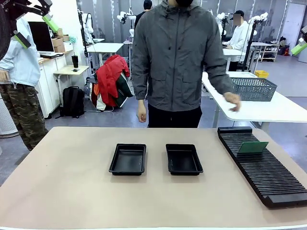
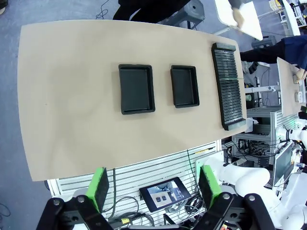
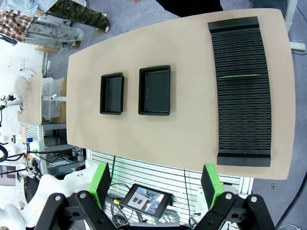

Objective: Inspect and transfer BCBs to ESD trays.
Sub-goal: Pick up the Blank PCB from the PCB Rack and place it in the left ESD tray.

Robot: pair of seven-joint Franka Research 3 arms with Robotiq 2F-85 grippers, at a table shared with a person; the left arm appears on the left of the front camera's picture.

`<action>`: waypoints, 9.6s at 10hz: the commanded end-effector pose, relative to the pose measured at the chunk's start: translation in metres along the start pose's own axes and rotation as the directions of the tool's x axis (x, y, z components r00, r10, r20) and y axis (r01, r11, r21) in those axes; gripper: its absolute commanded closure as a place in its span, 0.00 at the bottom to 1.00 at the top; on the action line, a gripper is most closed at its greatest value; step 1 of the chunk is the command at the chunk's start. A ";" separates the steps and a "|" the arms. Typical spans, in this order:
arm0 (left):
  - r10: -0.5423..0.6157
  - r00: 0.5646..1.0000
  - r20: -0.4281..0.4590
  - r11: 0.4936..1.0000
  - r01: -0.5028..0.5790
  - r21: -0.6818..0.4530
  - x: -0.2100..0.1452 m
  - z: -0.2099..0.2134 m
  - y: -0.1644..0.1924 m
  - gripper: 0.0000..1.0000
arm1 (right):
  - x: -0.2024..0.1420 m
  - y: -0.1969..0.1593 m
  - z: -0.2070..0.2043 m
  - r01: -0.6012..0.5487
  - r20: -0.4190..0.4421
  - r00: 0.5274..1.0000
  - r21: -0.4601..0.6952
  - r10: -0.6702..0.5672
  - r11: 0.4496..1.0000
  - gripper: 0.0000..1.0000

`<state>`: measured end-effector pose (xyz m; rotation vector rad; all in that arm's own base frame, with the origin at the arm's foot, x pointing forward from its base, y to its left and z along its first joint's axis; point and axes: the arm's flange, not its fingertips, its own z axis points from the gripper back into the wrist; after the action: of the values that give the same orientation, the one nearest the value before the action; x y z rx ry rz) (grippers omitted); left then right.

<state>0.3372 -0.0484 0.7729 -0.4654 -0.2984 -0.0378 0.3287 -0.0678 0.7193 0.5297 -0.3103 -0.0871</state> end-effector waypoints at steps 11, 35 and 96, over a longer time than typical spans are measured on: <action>-0.002 1.000 0.004 1.000 0.002 -0.006 0.001 -0.002 0.001 0.00 | 0.008 -0.032 -0.100 -0.889 -0.285 0.454 -0.202 0.844 0.410 0.00; -0.002 1.000 0.004 1.000 0.002 -0.006 0.001 -0.002 0.001 0.00 | 0.099 -0.159 -0.362 -0.950 -0.373 -0.227 0.288 0.900 -0.120 0.00; -0.002 1.000 0.004 1.000 0.002 -0.006 0.001 -0.002 0.001 0.00 | 0.106 -0.027 -0.096 -0.980 -0.502 -0.049 0.193 0.863 0.056 1.00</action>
<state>0.3377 -0.0488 0.7725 -0.4644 -0.2977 -0.0376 0.4606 -0.0626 0.6564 -0.0526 -0.0716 1.4563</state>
